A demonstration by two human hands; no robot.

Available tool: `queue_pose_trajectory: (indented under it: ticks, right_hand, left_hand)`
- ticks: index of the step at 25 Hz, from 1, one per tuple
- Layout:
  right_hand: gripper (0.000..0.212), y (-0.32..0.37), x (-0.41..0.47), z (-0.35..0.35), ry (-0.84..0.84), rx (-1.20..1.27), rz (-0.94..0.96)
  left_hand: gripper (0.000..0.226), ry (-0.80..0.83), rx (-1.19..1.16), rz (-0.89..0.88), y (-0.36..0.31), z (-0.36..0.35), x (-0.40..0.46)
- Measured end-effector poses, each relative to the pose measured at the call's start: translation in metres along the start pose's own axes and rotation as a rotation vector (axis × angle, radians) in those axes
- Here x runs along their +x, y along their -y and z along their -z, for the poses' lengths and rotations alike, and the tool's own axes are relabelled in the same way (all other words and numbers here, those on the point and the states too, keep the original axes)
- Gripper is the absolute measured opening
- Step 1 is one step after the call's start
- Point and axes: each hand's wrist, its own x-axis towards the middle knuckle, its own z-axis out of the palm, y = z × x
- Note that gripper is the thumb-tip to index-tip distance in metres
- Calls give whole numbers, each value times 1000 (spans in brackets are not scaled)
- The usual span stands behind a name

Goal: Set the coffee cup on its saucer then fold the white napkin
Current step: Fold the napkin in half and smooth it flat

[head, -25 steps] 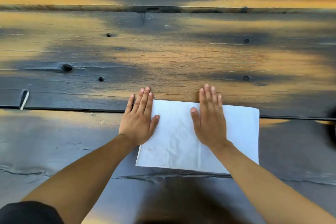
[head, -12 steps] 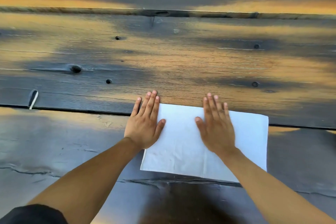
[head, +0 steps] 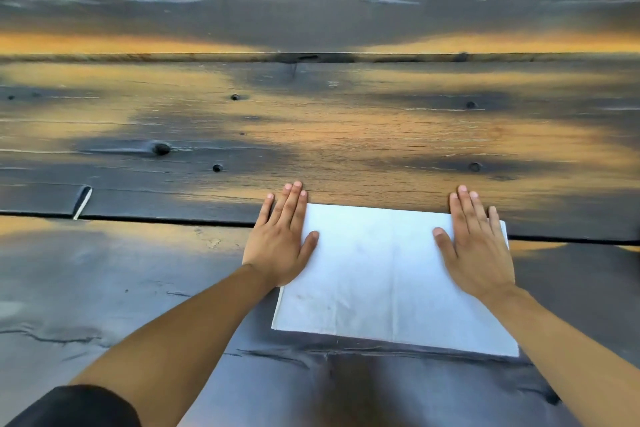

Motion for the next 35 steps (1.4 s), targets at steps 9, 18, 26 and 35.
queue_pose_trajectory:
  ticks: [9, 18, 26, 35]
  right_hand:
    - [69, 131, -7, 14, -116, 207, 157]
    - [69, 203, -55, -31, -24, 127, 217]
    - [75, 37, -81, -27, -69, -2, -31]
    - [69, 91, -69, -14, -155, 183, -117]
  left_hand:
    - [65, -220, -281, -47, 1, 5, -25]
    - [63, -64, -45, -111, -14, -28, -82]
    - [66, -26, 5, -65, -21, -22, -82]
    - [66, -17, 9, -58, -21, -21, -83]
